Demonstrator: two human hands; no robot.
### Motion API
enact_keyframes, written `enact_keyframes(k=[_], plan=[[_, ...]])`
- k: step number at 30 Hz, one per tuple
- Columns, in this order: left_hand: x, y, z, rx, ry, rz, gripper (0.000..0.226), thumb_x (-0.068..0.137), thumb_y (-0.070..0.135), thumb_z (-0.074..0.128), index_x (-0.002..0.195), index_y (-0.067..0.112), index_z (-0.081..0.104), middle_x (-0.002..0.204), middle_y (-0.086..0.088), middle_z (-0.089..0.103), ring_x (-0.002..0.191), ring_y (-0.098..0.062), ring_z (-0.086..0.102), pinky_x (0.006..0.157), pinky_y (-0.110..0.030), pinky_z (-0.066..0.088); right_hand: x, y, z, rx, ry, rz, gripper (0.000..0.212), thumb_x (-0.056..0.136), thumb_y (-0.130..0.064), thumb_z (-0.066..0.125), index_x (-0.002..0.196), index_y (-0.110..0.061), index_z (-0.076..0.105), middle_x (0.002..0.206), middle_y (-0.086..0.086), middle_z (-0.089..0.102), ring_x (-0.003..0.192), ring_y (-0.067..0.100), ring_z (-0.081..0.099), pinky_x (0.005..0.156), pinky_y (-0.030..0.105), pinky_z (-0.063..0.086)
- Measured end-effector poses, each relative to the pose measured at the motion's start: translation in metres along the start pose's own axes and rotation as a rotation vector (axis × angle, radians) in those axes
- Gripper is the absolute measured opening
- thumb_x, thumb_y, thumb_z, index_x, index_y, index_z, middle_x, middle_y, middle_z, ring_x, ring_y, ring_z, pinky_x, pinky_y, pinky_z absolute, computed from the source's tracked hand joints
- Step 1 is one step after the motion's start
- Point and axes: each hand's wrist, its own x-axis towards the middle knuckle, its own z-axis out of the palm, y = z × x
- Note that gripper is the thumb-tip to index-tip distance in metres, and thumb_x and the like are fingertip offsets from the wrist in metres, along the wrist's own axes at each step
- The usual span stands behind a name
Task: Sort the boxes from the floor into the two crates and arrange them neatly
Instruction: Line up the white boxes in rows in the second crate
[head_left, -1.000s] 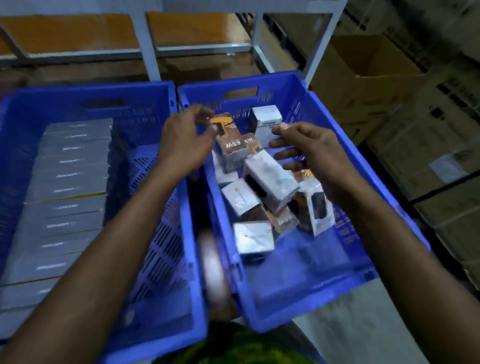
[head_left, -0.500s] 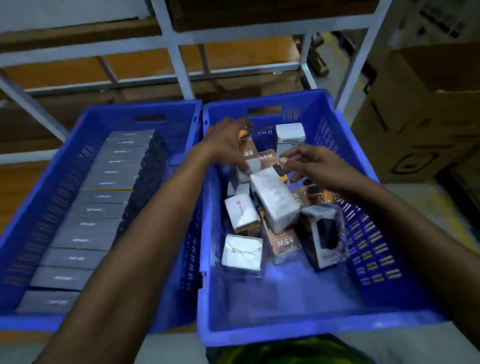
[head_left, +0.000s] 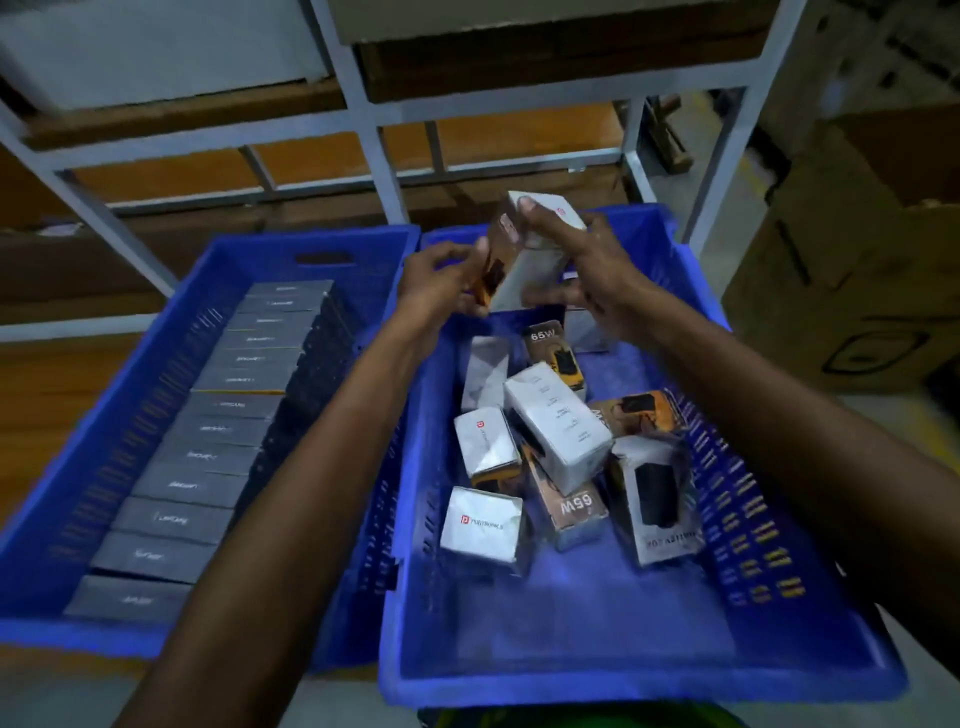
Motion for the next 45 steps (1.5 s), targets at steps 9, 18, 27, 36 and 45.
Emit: enact_keyframes(k=[9,18,27,36,45], plan=[[0.009,-0.016,-0.023,0.037,0.033,0.084,0.009,0.091,0.004,0.071,0.087,0.011,0.075,0.071,-0.002,0.076,0.041,-0.019,0.058,0.039,-0.026,0.046,0.034,0.008,-0.013,-0.417,-0.046,-0.155,0.072,0.074,-0.026,0.091,0.132,-0.018,0.048,0.117,-0.002,0.063,0.102,0.011,0.066,0.075,0.026,0.062],[0.022,-0.034,-0.013,-0.069,0.256,0.088,0.014,0.097,0.005,0.057,0.091,0.013,0.066,0.045,-0.005,0.060,0.039,-0.026,0.054,0.037,-0.028,0.042,0.101,0.051,0.041,-1.091,-0.084,-0.347,0.090,0.071,-0.032,0.090,0.144,-0.008,0.043,0.138,0.020,0.049,0.127,0.036,0.050,0.096,0.036,0.043],[0.026,-0.037,-0.011,0.359,0.183,0.350,0.050,0.068,0.000,0.050,0.113,0.015,0.066,0.105,-0.006,0.070,0.093,-0.027,0.068,0.085,-0.042,0.056,0.106,0.098,0.054,-0.962,-0.010,-0.174,0.063,0.068,-0.027,0.089,0.121,-0.008,0.061,0.121,0.012,0.058,0.099,0.023,0.059,0.082,0.030,0.042],[0.030,-0.040,-0.015,0.218,0.183,0.266,0.055,0.076,-0.017,0.039,0.106,0.020,0.068,0.089,-0.004,0.072,0.089,-0.017,0.068,0.076,-0.026,0.055,0.083,0.058,-0.019,-1.406,-0.076,-0.195,0.026,0.088,-0.017,0.064,0.113,-0.014,0.069,0.116,0.014,0.069,0.109,0.037,0.064,0.087,0.039,0.053],[0.024,-0.037,-0.011,0.316,0.140,0.343,0.055,0.070,-0.019,0.037,0.092,0.014,0.075,0.080,0.003,0.070,0.082,-0.012,0.068,0.072,-0.023,0.051,0.052,0.086,0.000,-1.539,-0.207,0.120,0.063,0.098,-0.043,0.059,0.144,-0.007,0.036,0.137,0.025,0.056,0.125,0.042,0.056,0.094,0.046,0.047]])
